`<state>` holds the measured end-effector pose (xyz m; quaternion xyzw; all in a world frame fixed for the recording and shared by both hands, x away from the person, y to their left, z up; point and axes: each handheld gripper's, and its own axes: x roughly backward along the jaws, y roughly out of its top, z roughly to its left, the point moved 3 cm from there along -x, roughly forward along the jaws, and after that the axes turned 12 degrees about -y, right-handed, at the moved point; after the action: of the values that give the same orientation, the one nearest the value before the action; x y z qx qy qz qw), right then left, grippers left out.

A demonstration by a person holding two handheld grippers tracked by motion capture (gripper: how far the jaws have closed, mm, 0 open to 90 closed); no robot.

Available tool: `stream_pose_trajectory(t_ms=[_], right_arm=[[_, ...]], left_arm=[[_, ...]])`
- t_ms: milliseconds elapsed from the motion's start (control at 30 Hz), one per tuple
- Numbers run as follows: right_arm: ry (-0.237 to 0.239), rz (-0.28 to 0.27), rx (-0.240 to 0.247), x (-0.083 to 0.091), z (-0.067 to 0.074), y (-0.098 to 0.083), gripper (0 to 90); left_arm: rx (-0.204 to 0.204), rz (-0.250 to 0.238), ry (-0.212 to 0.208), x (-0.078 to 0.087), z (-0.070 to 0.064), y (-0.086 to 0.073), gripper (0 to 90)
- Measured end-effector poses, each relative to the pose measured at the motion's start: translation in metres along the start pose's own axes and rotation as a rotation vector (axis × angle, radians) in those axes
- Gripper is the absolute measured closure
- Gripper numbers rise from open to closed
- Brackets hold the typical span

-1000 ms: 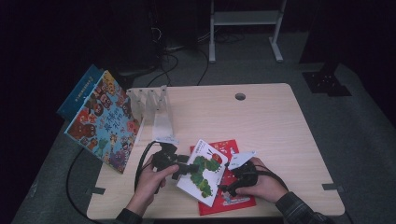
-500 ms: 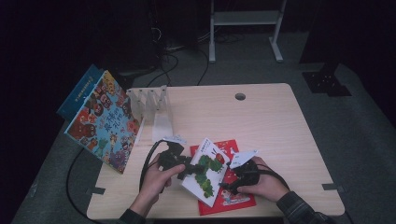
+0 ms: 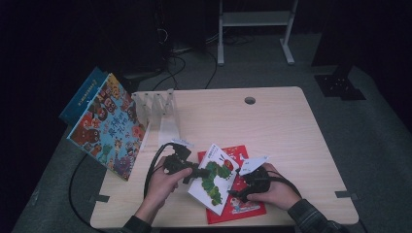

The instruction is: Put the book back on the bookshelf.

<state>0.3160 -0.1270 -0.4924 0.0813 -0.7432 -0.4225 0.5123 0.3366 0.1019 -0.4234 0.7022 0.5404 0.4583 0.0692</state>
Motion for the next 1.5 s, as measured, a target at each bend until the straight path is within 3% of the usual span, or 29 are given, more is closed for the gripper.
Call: stream_pose_trajectory(t_ms=[267,300,400,633,733,767,800,833,967,1333,1500], right_arm=[[-0.012,-0.008,-0.005,0.001,-0.003,-0.001,22.5],[-0.016,-0.006,-0.021,0.003,-0.005,-0.001,25.3],[-0.03,0.0,-0.057,0.006,-0.012,-0.003,27.1],[-0.067,-0.009,-0.121,0.009,-0.032,-0.012,27.5],[-0.071,-0.012,-0.117,0.009,-0.033,-0.012,27.4],[-0.079,-0.014,-0.109,0.008,-0.032,-0.012,27.2],[-0.085,-0.012,-0.095,0.008,-0.031,-0.012,26.9],[-0.09,-0.012,-0.087,0.007,-0.03,-0.012,26.7],[-0.1,-0.016,-0.065,0.006,-0.029,-0.012,25.3],[-0.1,-0.034,-0.071,0.004,-0.027,-0.012,21.6],[-0.102,-0.039,-0.073,0.004,-0.026,-0.013,20.9]], left_arm=[[0.063,-0.007,-0.03,0.0,-0.003,0.007,67.3],[0.093,-0.01,-0.035,0.0,-0.002,0.009,68.0],[0.119,-0.02,-0.038,0.0,-0.001,0.012,70.0],[0.137,-0.021,-0.03,0.004,-0.003,0.018,73.9],[0.129,-0.021,-0.028,0.006,-0.004,0.02,75.4],[0.102,-0.018,-0.022,0.008,-0.006,0.023,75.9],[0.102,-0.018,-0.022,0.008,-0.006,0.023,76.4],[0.076,-0.015,0.008,0.01,-0.009,0.024,76.7],[0.043,-0.002,0.052,0.015,-0.013,0.025,76.8],[0.024,-0.004,0.089,0.025,-0.012,0.024,77.0],[0.015,-0.037,0.096,0.039,-0.01,0.023,76.9]])
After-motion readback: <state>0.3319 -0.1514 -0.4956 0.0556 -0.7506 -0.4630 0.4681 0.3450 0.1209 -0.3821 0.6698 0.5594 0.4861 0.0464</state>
